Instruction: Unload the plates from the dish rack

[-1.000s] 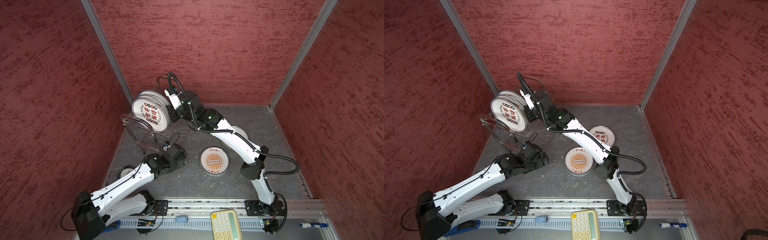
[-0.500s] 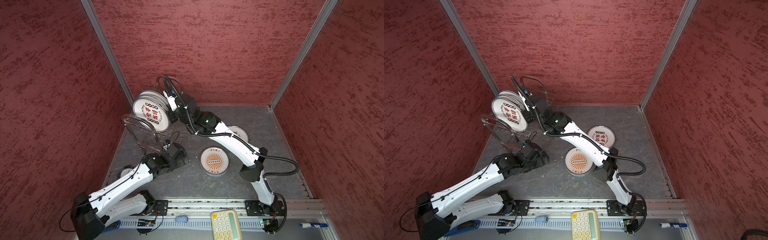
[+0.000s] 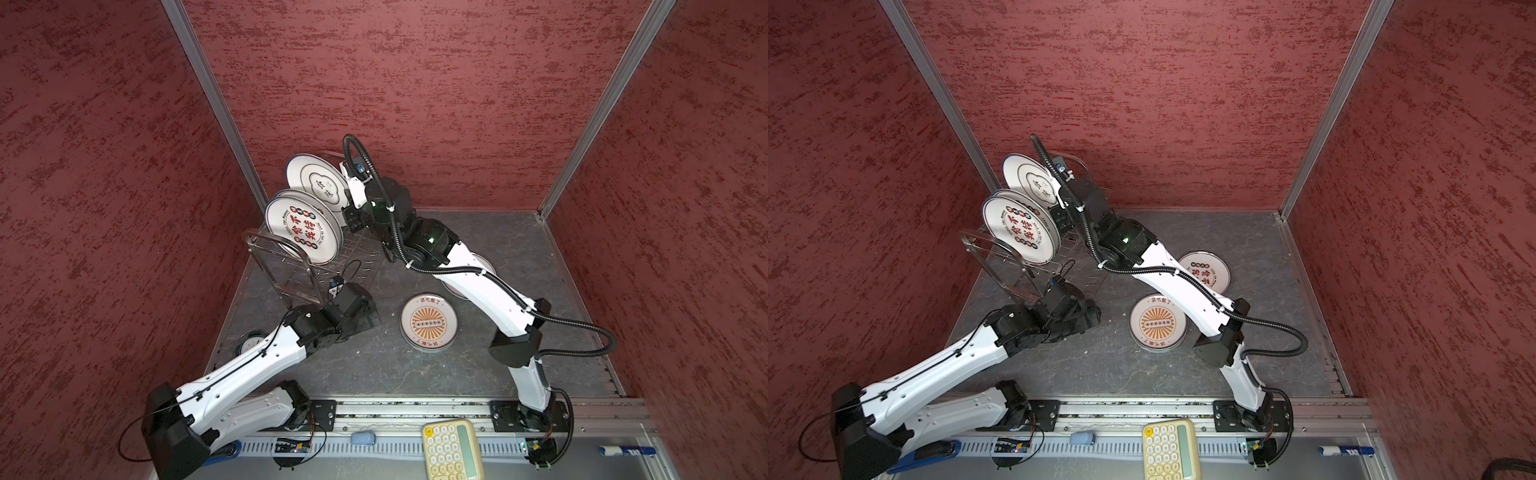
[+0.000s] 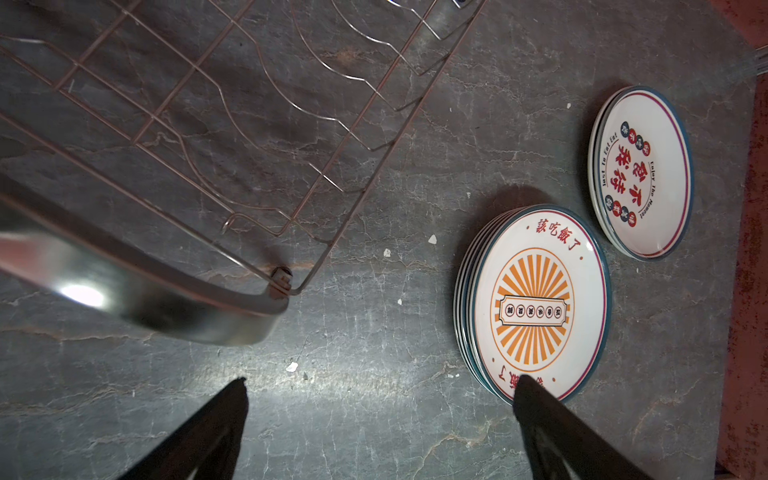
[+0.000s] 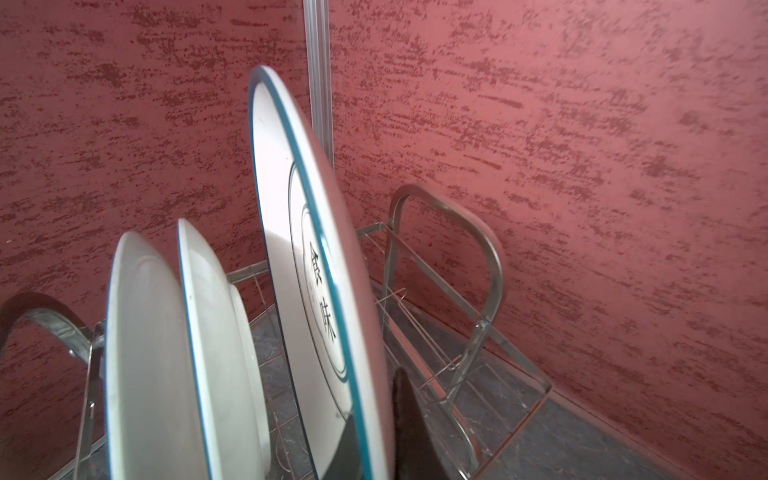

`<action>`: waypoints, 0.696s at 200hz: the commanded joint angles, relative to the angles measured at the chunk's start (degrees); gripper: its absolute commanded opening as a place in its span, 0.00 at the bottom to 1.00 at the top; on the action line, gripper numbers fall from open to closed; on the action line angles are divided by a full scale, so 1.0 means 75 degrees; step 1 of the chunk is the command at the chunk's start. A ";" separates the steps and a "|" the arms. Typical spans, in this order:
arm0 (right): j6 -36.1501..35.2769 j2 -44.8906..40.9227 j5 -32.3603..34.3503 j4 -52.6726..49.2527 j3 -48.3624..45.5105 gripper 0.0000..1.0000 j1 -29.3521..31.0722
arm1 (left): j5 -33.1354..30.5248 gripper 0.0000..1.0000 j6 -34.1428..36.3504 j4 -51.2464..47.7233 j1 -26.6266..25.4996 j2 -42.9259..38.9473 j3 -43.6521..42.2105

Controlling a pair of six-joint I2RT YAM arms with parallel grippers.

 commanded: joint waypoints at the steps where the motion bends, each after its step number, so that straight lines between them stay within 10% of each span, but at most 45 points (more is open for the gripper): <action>1: -0.0546 -0.0527 0.0893 0.0978 0.0277 0.00 -0.0018 | -0.0043 0.99 0.0146 0.0134 -0.0088 0.0010 0.0210; 54: -0.1411 -0.1228 0.2832 0.1338 -0.0044 0.00 -0.0179 | -0.0022 0.99 0.0258 0.0382 -0.0414 -0.0026 0.0323; 93: -0.0463 -0.3111 0.3397 0.1111 -0.2602 0.00 -0.0846 | 0.0074 1.00 0.0477 0.0982 -0.0705 0.0333 0.0532; 139: 0.2142 -0.5868 0.0589 -0.0493 -0.6288 0.00 -0.2884 | 0.0569 1.00 0.1052 0.2636 -0.0775 0.1275 0.0825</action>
